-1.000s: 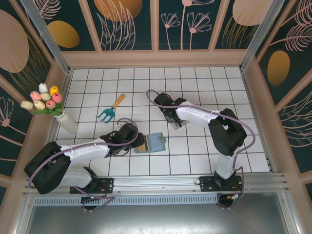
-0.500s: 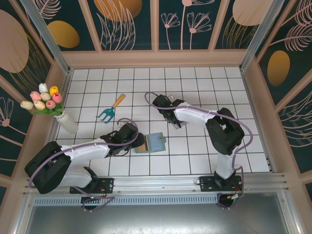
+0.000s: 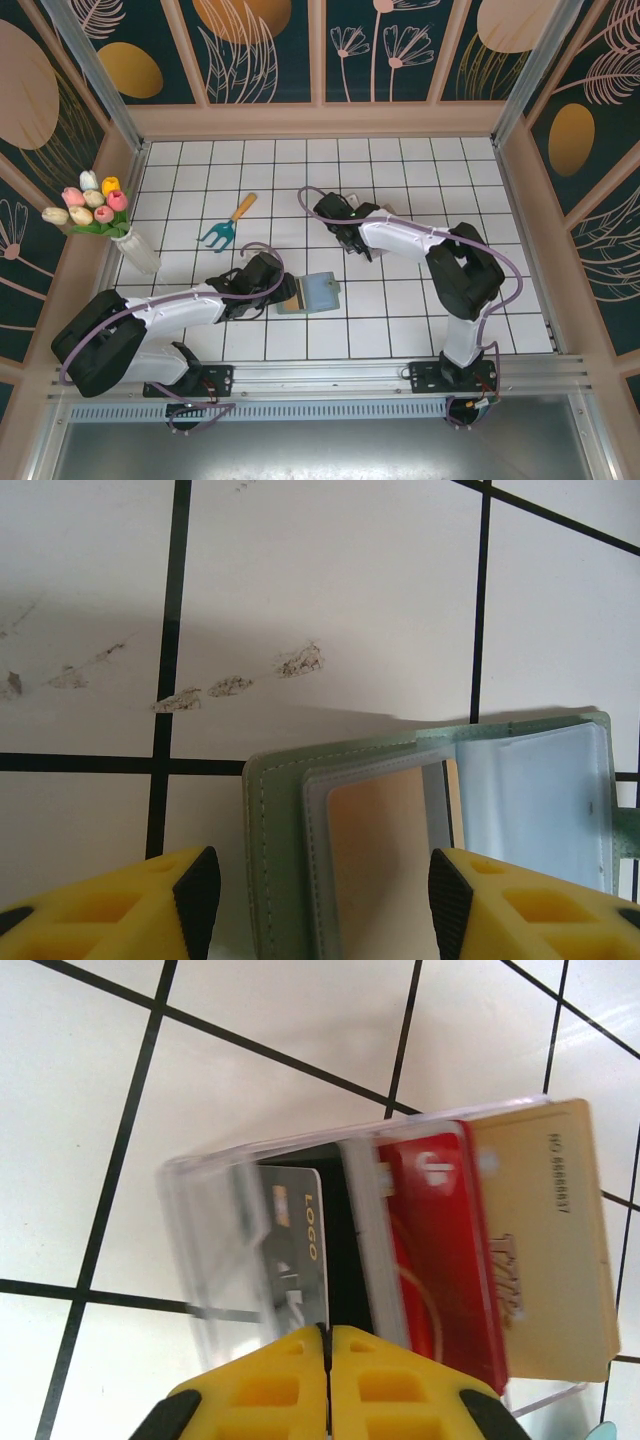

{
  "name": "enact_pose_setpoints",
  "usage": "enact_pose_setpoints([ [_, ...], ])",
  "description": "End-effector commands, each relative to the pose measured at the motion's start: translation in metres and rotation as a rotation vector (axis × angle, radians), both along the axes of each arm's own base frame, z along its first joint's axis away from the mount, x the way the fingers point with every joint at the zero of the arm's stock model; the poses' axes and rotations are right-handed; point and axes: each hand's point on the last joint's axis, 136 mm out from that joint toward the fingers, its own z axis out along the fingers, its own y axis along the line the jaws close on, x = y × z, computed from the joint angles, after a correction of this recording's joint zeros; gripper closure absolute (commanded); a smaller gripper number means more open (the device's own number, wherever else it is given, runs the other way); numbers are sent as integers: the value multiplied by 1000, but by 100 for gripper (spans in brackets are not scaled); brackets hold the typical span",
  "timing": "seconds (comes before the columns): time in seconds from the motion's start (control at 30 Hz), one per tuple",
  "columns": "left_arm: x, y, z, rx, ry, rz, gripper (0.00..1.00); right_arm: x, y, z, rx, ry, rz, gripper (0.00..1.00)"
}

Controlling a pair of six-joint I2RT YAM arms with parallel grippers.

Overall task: Put the credit cards into the card holder
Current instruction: Pick up the credit card from the storage box.

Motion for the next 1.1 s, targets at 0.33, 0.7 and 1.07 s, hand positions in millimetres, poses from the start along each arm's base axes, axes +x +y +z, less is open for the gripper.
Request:
enact_pose_setpoints([
  [0.33,6,6,28,11,-50,22,36,-8,7,56,168,-25,-17,97],
  [0.7,14,-28,123,-360,-231,-7,28,-51,76,140,986,14,83,99],
  [1.07,23,-35,181,-887,-306,-37,28,-93,98,173,1539,198,198,98],
])
